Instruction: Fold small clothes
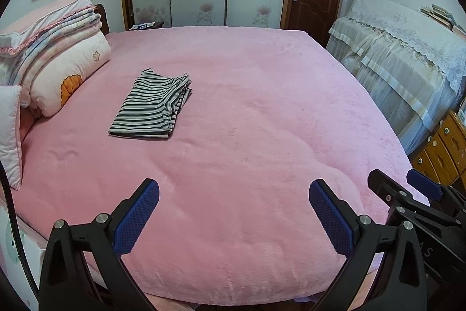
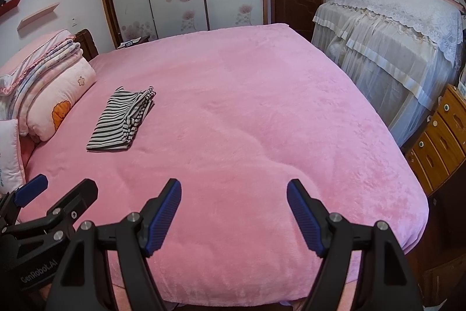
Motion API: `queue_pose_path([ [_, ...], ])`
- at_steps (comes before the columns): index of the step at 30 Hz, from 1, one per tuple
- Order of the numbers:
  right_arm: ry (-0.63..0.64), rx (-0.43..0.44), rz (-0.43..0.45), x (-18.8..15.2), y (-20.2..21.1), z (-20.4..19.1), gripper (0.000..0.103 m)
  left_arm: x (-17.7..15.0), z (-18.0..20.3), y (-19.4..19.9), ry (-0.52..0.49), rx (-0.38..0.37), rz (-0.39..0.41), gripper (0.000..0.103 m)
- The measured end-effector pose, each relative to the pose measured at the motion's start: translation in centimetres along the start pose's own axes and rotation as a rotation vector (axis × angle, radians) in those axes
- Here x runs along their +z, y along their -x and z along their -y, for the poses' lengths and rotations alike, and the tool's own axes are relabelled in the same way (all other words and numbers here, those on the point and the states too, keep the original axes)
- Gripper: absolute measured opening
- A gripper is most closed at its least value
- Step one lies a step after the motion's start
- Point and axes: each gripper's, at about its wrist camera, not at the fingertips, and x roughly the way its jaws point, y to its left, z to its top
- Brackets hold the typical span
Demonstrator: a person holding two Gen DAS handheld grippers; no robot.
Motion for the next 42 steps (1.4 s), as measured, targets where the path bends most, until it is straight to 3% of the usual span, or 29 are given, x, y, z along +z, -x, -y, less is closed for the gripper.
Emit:
queue_pose_path([
  [42, 0.019, 0.006, 0.022, -0.35, 0.33, -0.78, 0.076, -0.24, -0.06, -0.10, 0.022, 0.024, -0.019, 0.102],
])
